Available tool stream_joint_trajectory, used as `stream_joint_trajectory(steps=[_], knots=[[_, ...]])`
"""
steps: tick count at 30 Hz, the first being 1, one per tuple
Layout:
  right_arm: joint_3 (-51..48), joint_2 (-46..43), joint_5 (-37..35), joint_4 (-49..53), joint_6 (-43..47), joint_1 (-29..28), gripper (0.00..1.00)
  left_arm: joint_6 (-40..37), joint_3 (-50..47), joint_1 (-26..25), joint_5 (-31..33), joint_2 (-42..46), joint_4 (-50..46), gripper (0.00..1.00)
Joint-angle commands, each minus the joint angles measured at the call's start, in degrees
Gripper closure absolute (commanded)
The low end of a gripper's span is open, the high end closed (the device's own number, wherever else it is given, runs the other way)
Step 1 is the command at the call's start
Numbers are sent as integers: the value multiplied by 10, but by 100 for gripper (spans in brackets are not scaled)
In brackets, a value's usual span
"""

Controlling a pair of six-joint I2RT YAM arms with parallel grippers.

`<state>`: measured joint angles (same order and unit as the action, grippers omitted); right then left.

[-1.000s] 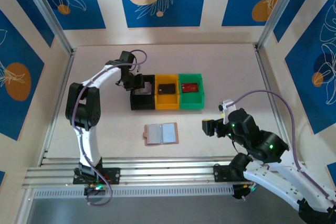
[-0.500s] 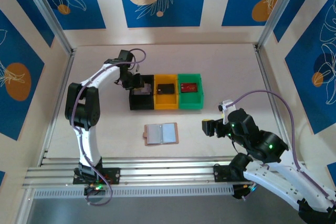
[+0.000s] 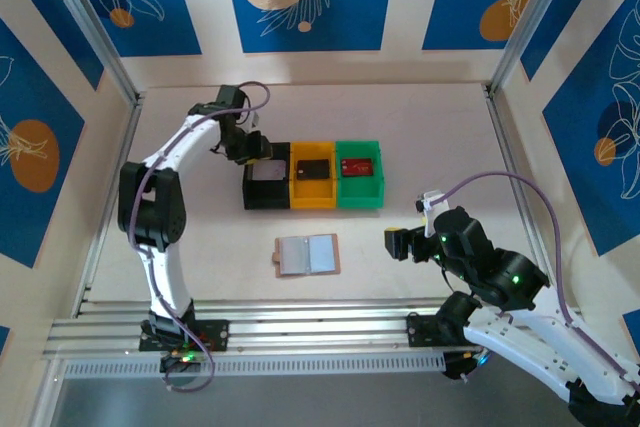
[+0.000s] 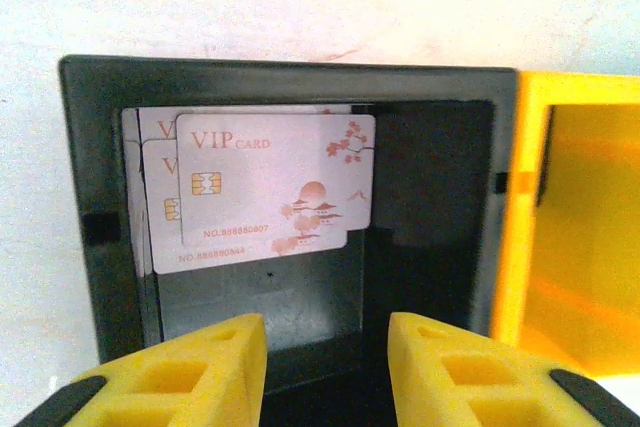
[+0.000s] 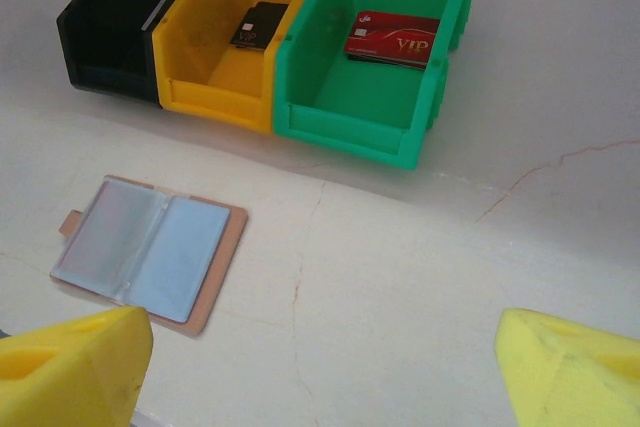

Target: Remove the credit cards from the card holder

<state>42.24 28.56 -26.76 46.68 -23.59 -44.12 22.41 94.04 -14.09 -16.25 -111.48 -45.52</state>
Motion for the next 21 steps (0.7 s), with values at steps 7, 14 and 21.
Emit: stream_joint_trajectory(steps=[7, 14, 21], knots=[[-7, -8, 23, -16, 12, 2, 12, 110, -172, -24, 39, 273, 5, 54], [45, 81, 29, 19, 2, -5, 15, 147, -384, -37, 51, 535, 4, 34], [115, 228, -76, 36, -112, -114, 12, 35, -374, -37, 138, 633, -129, 14]])
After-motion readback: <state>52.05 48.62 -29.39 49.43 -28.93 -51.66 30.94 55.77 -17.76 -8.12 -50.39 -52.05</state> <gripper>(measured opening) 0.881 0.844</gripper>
